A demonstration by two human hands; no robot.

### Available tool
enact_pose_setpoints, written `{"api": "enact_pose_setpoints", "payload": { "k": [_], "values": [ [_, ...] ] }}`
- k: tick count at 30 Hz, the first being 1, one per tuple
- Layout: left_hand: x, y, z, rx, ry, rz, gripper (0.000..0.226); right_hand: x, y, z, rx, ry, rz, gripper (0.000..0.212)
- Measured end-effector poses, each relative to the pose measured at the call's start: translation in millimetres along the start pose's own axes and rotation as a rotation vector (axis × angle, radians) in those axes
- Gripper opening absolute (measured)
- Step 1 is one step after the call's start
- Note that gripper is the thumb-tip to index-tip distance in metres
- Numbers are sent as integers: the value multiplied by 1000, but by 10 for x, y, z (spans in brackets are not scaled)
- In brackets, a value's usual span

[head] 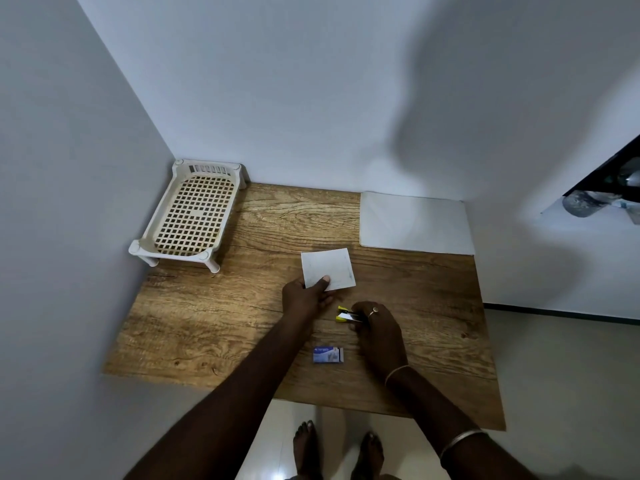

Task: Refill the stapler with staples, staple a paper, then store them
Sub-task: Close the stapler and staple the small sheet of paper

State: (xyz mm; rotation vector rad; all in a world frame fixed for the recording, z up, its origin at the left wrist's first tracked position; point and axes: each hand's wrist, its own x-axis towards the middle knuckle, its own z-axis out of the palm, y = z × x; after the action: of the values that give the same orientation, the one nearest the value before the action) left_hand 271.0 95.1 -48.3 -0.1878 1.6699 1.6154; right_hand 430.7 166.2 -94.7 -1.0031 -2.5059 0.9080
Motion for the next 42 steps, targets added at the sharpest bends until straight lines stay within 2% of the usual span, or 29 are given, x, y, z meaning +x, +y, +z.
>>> {"api": "enact_pose_setpoints", "payload": {
  "k": [4,7,10,14,18,22,27,29,38,42],
  "values": [
    [18,-5,-7,-4,-21,-44,26,4,-14,-32,11,-15,-2,36],
    [62,9,-37,15,-26,-46,27,69,-131,-73,134,91,31,29],
    [96,40,-51,57,-32,-39,21,270,-362,-126,405,227,300,29],
    [132,78,-38,96,-52,-54,20,594,-461,-186,639,210,548,24],
    [161,135,-39,94,-73,-27,22,750,-444,-169,611,189,567,18],
    [231,153,-85,183,-35,131,26,839,-431,-129,616,225,624,19],
    [309,142,-176,488,98,322,41,866,-458,-51,566,217,657,15],
    [308,152,-175,607,111,378,41,864,-474,-37,484,202,638,11],
    [378,97,-193,870,97,520,41,882,-555,-51,228,134,574,5],
    [366,88,-233,984,106,533,55,848,-534,-77,194,119,473,14]
  ]
}}
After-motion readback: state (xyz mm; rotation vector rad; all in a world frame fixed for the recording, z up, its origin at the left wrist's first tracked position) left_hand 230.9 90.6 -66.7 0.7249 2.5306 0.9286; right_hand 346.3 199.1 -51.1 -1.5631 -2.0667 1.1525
